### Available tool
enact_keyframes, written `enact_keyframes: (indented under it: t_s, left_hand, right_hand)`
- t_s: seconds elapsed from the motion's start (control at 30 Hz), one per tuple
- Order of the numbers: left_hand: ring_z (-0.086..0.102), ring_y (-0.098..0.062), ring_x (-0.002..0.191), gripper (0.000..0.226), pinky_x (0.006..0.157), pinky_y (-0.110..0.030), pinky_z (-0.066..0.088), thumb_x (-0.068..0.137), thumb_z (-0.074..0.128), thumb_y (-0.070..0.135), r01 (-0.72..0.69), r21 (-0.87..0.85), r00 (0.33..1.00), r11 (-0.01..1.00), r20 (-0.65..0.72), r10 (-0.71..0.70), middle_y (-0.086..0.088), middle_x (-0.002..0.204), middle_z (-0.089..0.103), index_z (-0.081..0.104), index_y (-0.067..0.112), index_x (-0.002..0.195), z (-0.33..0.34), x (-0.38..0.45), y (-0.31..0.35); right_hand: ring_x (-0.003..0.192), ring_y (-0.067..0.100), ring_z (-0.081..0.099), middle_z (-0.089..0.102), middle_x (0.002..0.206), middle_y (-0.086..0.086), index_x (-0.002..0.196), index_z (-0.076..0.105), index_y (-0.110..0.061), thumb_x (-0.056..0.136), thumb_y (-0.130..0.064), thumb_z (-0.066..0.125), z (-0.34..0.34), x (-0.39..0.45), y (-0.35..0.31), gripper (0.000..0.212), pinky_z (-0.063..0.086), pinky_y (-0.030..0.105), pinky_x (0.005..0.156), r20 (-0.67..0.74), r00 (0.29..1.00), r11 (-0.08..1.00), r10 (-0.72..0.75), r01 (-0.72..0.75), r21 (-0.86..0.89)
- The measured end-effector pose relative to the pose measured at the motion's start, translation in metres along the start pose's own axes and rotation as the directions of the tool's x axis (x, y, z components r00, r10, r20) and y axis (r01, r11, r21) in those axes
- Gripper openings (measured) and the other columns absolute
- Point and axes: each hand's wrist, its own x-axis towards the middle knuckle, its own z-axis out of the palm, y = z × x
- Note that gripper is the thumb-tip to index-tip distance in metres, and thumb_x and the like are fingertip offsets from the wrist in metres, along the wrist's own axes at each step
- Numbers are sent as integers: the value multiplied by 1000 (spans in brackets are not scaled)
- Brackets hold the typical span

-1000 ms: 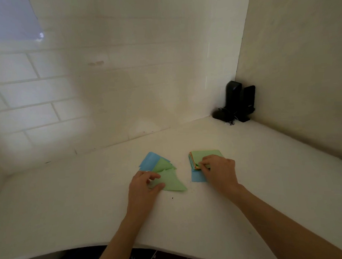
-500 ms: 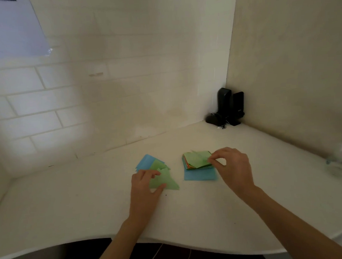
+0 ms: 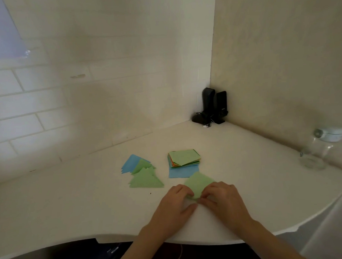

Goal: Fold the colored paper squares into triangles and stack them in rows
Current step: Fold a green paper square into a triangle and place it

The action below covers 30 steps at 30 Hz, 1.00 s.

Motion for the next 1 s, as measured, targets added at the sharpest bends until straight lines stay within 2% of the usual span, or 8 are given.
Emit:
enact_keyframes:
  t_s: [0.17, 0.3, 0.4, 0.47, 0.6, 0.77, 0.9, 1.0]
  left_hand:
    - [52, -3, 98, 22, 86, -19, 41, 80, 59, 42, 28, -17, 999, 999, -39, -29, 12, 104, 58, 61, 22, 89, 2, 1, -2]
    - [53, -4, 92, 18, 81, -21, 43, 78, 59, 38, 84, -71, 993, 994, -72, -89, 10, 94, 59, 62, 21, 80, 4, 6, 0]
    - [54, -6, 86, 13, 77, -17, 41, 74, 62, 33, 119, -86, 987, 989, -98, -128, 9, 88, 59, 60, 20, 74, 7, 11, 1]
    - [54, -7, 85, 10, 76, -14, 39, 72, 66, 29, 139, -100, 984, 985, -96, -149, 9, 87, 59, 60, 22, 71, 8, 14, 0]
    - [56, -4, 79, 15, 74, -13, 41, 63, 77, 24, 219, -213, 965, 952, -94, -243, 11, 81, 59, 63, 25, 68, 6, 19, -4]
    - [51, 1, 76, 34, 68, -4, 36, 58, 84, 17, 343, -196, 937, 919, 2, -349, 13, 82, 52, 57, 33, 71, 0, 33, -2]
    - [51, 2, 79, 30, 66, 0, 35, 60, 82, 14, 384, -197, 923, 902, 72, -377, 10, 88, 55, 62, 29, 77, -5, 36, -2]
    - [49, 5, 75, 28, 64, -1, 34, 62, 81, 14, 400, -201, 917, 894, 82, -391, 12, 87, 55, 66, 29, 80, -8, 34, -4]
  right_hand:
    - [87, 10, 57, 58, 85, -25, 79, 69, -34, 72, -57, 49, 1, 5, 7, 31, 47, 40, 79, 134, 990, 995, 47, -59, 85]
    - [91, 8, 54, 59, 89, -22, 80, 70, -36, 65, -69, 39, 0, 11, 4, 47, 44, 35, 83, 193, 978, 992, 74, -91, 84]
    - [89, 3, 55, 60, 86, -22, 74, 70, -38, 70, -61, 61, -1, 15, 3, 24, 45, 33, 85, 230, 965, 976, 123, -160, 149]
    - [86, 1, 58, 63, 83, -20, 67, 66, -43, 71, -46, 73, -4, 15, 3, 9, 46, 29, 83, 229, 964, 962, 136, -184, 202]
    - [80, -3, 59, 66, 78, -19, 65, 63, -45, 65, -35, 81, -10, 18, -1, 21, 45, 17, 76, 224, 955, 929, 193, -251, 272]
    - [72, 2, 62, 66, 73, -13, 70, 66, -39, 54, -31, 86, -9, 38, 3, 28, 50, 22, 73, 395, 880, 887, 263, -382, 259]
    - [60, 0, 52, 61, 70, -12, 73, 65, -35, 58, -23, 85, -12, 49, 5, 28, 40, 16, 61, 504, 830, 891, 238, -393, 226]
    - [57, -1, 48, 59, 72, -11, 75, 66, -33, 61, -16, 83, -13, 49, 7, 28, 39, 15, 60, 530, 821, 884, 211, -392, 254]
